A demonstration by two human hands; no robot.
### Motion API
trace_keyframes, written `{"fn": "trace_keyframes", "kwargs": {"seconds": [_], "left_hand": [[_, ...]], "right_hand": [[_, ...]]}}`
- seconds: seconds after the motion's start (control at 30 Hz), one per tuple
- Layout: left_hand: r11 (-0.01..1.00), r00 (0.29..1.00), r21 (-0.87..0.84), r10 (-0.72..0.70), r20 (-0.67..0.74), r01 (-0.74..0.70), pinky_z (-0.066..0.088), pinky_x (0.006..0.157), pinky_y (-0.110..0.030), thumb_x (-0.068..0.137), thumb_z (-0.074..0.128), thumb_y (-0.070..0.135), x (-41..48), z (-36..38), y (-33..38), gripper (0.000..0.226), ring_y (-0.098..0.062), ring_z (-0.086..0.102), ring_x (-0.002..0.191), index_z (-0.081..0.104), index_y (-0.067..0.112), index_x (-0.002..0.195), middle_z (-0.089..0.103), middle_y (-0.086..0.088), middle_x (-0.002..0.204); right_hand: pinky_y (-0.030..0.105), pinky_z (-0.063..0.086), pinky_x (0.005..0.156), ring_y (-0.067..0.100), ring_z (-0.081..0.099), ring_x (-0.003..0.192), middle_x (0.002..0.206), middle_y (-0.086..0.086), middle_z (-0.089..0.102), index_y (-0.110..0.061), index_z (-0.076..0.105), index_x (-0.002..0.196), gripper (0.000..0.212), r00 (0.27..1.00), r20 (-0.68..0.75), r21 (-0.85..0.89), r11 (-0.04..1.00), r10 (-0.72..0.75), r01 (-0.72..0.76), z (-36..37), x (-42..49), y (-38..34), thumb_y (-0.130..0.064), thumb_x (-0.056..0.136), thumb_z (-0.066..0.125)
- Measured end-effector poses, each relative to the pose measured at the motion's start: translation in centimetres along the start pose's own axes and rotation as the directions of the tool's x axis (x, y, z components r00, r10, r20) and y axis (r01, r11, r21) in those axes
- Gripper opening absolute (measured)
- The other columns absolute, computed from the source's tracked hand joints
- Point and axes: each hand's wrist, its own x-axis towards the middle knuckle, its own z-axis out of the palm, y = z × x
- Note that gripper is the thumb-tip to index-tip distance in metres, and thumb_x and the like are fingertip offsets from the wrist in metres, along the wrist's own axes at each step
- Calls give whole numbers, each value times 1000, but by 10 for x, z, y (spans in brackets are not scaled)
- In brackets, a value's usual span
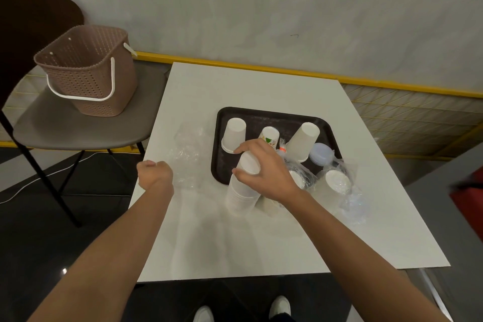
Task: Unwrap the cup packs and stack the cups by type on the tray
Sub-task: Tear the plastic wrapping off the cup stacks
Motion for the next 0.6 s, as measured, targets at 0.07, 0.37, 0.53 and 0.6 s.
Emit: {"fn": "trace_keyframes", "kwargs": {"seconds": [0.07,0.37,0.53,0.6], "left_hand": [[996,999,90,13,40,-17,41,75,-30,89,51,7,3,0,-5,12,-29,53,98,45,14,96,52,-13,103],[902,971,366,183,155,-229,50,84,-41,83,61,8,6,-5,-14,26,-36,58,102,61,10,108,51,-18,124],[747,884,476,429,186,-463,34,96,-43,86,63,23,-6,-8,-9,30,-33,46,118,60,15,115,51,-13,128],[716,838,440,505,208,-541,33,97,-42,86,63,23,-14,-8,-6,33,-31,48,116,59,15,117,56,-11,124]], "right_hand": [[0,30,83,-3,44,101,111,-9,54,-23,60,106,32,1000,8,4,1000,6,-6,0,0,0,-25,76,72],[9,33,88,2,47,105,111,-9,55,-23,61,105,33,1000,-12,29,999,-13,14,0,-1,2,-27,75,73],[18,36,90,7,48,106,110,-10,56,-25,61,105,36,998,-44,10,999,-33,33,-2,0,3,-42,73,66],[10,32,88,5,46,104,109,-10,56,-26,61,105,39,998,-65,9,1000,-25,26,-4,0,3,-49,74,61]]}}
